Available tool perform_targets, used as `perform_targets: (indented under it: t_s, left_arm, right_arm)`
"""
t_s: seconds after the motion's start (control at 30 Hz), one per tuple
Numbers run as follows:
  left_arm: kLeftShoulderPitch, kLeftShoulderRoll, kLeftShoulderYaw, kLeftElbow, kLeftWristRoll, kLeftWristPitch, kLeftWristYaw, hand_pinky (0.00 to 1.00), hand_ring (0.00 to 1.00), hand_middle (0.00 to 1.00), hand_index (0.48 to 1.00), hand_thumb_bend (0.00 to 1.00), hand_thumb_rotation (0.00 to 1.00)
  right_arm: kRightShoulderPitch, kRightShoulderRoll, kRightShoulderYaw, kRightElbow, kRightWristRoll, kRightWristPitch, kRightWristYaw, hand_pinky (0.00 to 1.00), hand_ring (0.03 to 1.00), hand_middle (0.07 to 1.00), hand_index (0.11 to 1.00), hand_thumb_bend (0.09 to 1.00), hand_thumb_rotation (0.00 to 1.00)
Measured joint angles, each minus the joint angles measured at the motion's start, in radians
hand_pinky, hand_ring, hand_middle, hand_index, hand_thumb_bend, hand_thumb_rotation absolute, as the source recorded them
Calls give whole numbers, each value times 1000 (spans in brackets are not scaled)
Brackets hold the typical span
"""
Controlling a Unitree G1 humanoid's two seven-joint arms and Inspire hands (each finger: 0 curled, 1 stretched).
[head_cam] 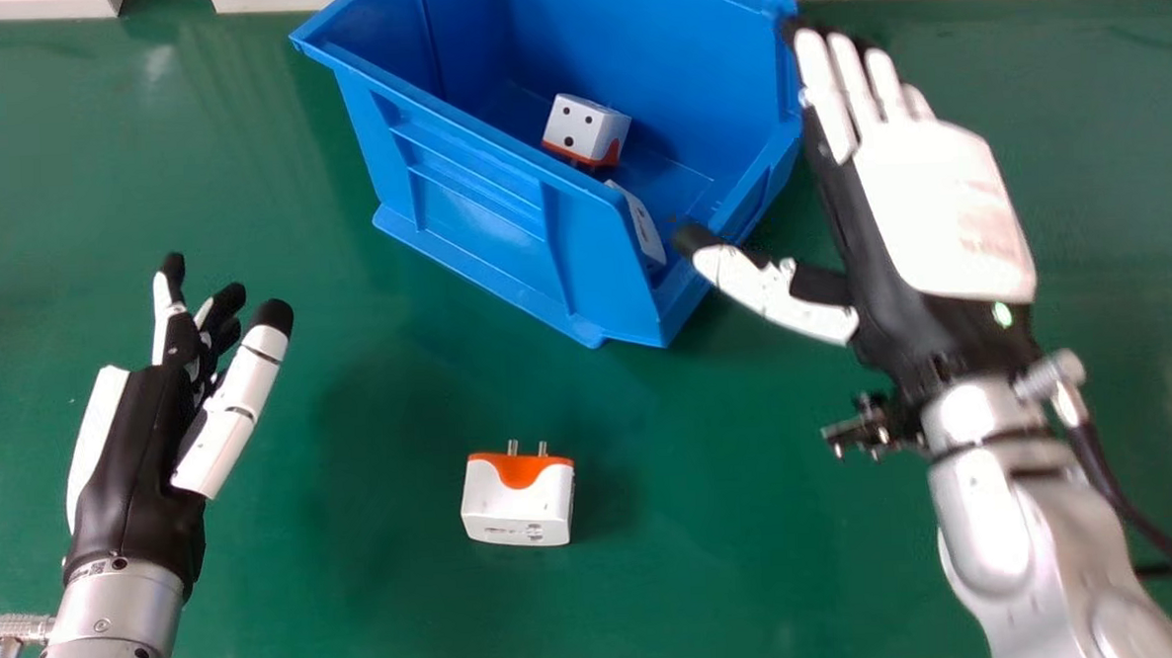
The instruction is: Pick all objects and put in blue box
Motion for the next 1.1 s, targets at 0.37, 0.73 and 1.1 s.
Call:
perform_targets:
  t_s: [0.37,0.73,1.1]
  left_arm:
    - [2,0,-10,-16,12,-3,4,954,1000,988,952,495,783]
    - [2,0,-12,7,20,-35,4,952,999,987,951,485,794]
    - [3,-4,-13,7,21,-38,6,942,994,982,950,493,798]
  right_arm:
    - [289,16,46,-141,-43,-46,-7,948,980,990,970,378,792]
    - [381,-4,111,-167,-73,-108,46,923,962,973,951,386,800]
    - [349,-2,205,-131,-80,-164,145,917,959,966,947,404,819]
